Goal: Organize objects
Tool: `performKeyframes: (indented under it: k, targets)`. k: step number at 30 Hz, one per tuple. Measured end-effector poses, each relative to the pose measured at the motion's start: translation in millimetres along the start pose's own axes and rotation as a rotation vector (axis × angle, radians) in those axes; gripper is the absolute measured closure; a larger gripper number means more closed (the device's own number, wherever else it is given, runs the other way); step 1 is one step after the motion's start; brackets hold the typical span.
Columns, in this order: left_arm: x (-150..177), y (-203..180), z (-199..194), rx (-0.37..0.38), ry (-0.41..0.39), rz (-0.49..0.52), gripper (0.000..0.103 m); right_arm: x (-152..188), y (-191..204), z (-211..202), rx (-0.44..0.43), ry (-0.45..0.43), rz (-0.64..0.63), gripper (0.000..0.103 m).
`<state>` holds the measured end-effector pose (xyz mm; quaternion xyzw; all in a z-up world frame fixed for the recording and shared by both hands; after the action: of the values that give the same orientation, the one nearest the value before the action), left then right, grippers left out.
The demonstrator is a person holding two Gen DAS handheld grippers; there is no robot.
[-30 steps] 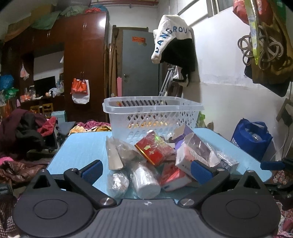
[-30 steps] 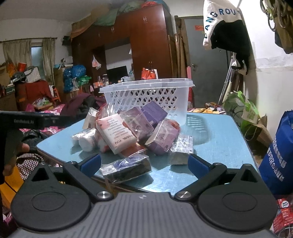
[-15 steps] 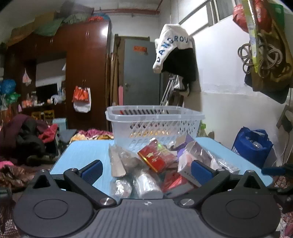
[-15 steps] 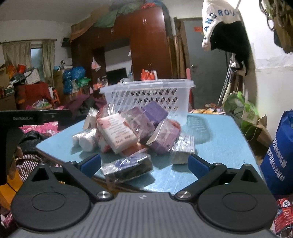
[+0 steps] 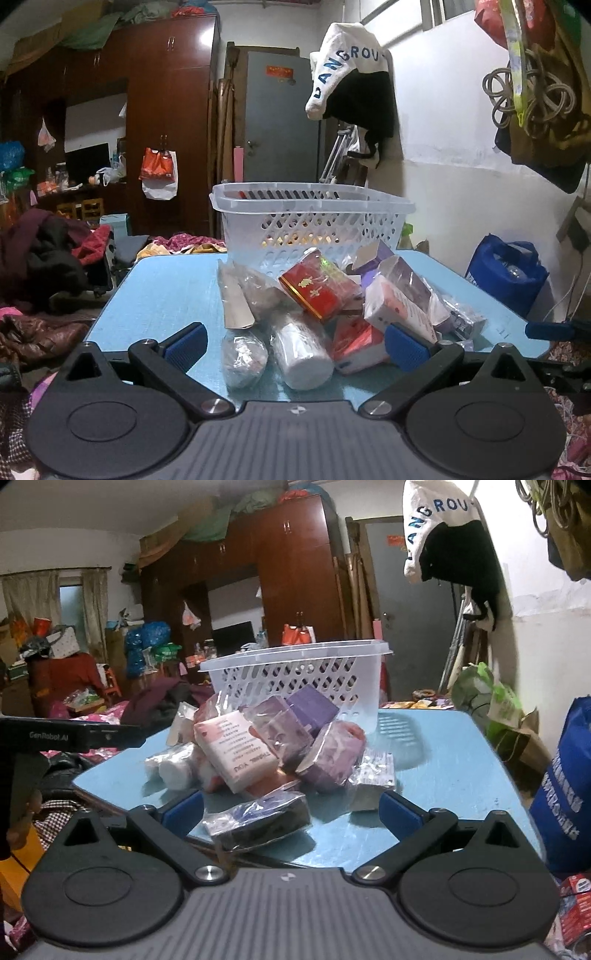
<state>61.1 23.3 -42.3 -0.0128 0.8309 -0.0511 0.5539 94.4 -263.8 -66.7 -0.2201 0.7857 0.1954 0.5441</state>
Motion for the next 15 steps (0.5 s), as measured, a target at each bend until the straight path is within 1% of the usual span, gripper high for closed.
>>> performKeyframes:
  k: [11, 15]
  targets:
    - [2.9, -0.3, 3.4, 0.000, 0.010, 0.009, 0.000, 1.3, 3.6, 0.4, -0.020, -0.001, -0.008, 0.000]
    - [1.9, 3.5, -1.3, 0.009, -0.011, 0.015, 0.000, 0.5, 4.5, -0.1, -0.016, -0.005, -0.015, 0.000]
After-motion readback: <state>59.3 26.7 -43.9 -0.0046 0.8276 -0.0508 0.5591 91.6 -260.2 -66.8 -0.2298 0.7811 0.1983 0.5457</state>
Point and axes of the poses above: each gripper's, at about its wrist camera, not at the fingertips, and z roughly the way its jaws point, y to its left, x to its underside, the point moved 5 cm from there along z, roughly the way its jaws point, and after that the axes turned 4 degrees about -z, right-handed, at the moved point
